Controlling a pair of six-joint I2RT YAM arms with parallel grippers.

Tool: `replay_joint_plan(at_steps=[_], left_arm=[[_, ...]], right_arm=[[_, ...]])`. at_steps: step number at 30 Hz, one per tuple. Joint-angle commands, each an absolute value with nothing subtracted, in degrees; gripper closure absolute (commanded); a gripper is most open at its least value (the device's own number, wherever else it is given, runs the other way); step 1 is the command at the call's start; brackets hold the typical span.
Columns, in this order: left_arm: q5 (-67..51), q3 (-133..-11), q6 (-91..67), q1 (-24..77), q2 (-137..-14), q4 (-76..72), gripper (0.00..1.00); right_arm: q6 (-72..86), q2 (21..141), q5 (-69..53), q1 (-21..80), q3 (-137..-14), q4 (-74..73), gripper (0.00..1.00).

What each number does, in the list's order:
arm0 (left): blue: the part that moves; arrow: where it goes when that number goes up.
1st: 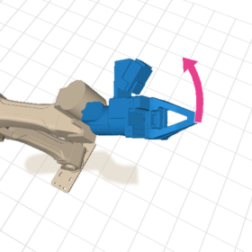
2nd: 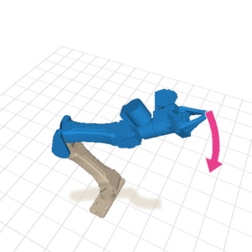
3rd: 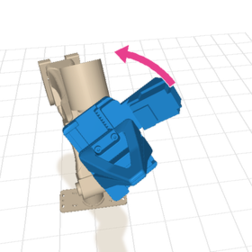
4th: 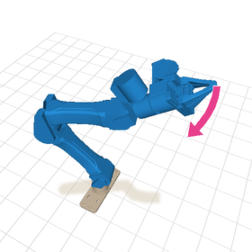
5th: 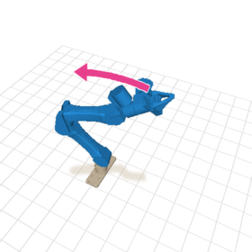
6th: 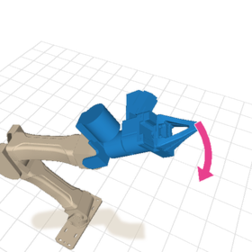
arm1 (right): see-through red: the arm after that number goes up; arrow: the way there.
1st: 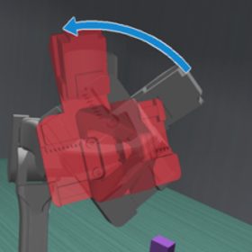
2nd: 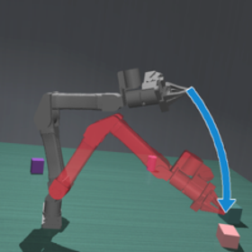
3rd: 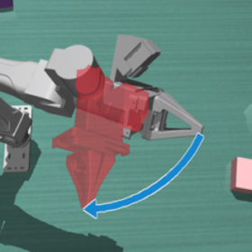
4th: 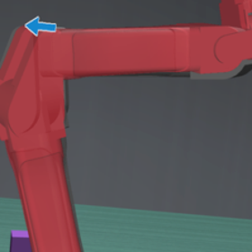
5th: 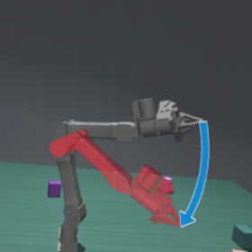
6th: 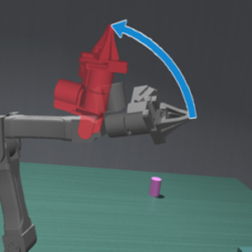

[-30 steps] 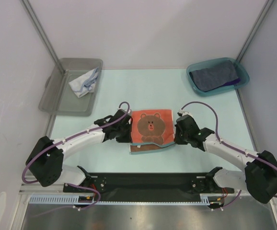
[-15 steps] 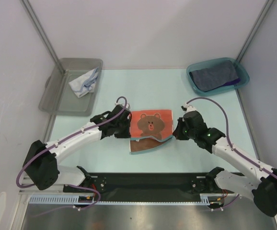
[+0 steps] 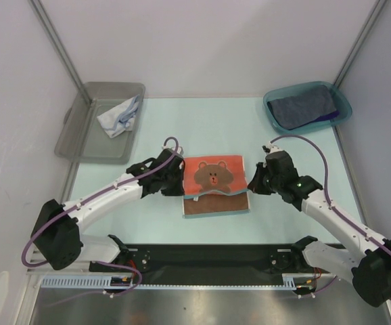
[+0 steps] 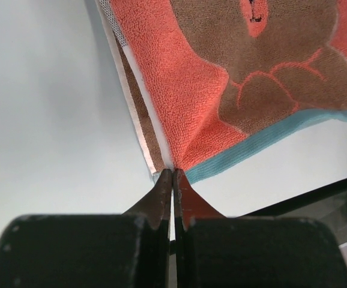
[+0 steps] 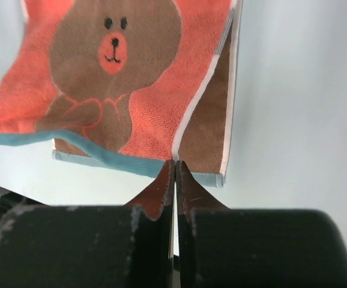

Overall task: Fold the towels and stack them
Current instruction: Fold the towel

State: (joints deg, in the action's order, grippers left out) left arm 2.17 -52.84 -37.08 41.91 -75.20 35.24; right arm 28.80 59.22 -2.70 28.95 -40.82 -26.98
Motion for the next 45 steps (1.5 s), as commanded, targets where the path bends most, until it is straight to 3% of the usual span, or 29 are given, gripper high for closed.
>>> replay_joint_plan(at_steps=[1, 9, 21, 23, 25, 26, 27, 30, 35, 38, 41, 45], left_arm=[[1.32, -52.47, -37.62, 41.75, -73.92, 34.8, 1.0], [-8.78, -34.99, -43.77, 42.01, -70.83, 19.61, 1.0], [-6.33, -33.66, -43.68, 42.54, -75.67, 18.02, 1.0], [-6.42, -33.58, -43.68, 42.54, -76.72, 17.84, 1.0], [-5.89, -33.75, -43.51, 42.54, -77.08, 18.45, 0.99], [-5.45, -34.27, -43.42, 42.54, -77.17, 19.68, 0.96], [-5.36, -34.63, -43.16, 42.54, -77.25, 20.21, 0.83], [-4.31, -37.7, -41.93, 42.54, -76.82, 24.6, 0.61], [-2.02, -50.06, -32.56, 38.52, -78.04, 32.16, 0.55], [-3.16, -58.32, -22.81, 33.15, -83.66, 32.08, 0.57], [-1.58, -64.83, -16.9, 29.45, -90.06, 31.38, 0.67], [-12.29, -69.95, -15.47, 25.93, -98.05, 28.39, 0.67]], right_arm=[[26.55, 58.8, -3.86, 28.39, -44.04, -29.79, 1.0], [29.96, 58.53, -3.35, 29.71, -33.58, -26.54, 1.0], [34.72, 61.35, -1.06, 30.59, -27.86, -22.15, 1.0], [34.72, 61.52, -0.97, 30.59, -27.69, -21.89, 0.97], [35.07, 61.35, -1.05, 30.59, -27.77, -22.06, 0.88], [35.07, 61.17, -1.05, 30.59, -27.95, -22.23, 0.84], [35.24, 60.82, -0.88, 30.59, -28.56, -23.28, 0.77], [35.07, 59.42, 1.57, 30.41, -30.4, -26.96, 0.69], [27.71, 60.02, -4.29, 27.43, -37.86, -22.87, 0.55], [19.53, 67.83, -9.29, 24.44, -46.12, -19.52, 0.6], [13.82, 78.02, -17.09, 21.8, -53.84, -17.23, 0.7], [11.87, 90.07, -22.31, 19.78, -62.37, -15.21, 0.74]])
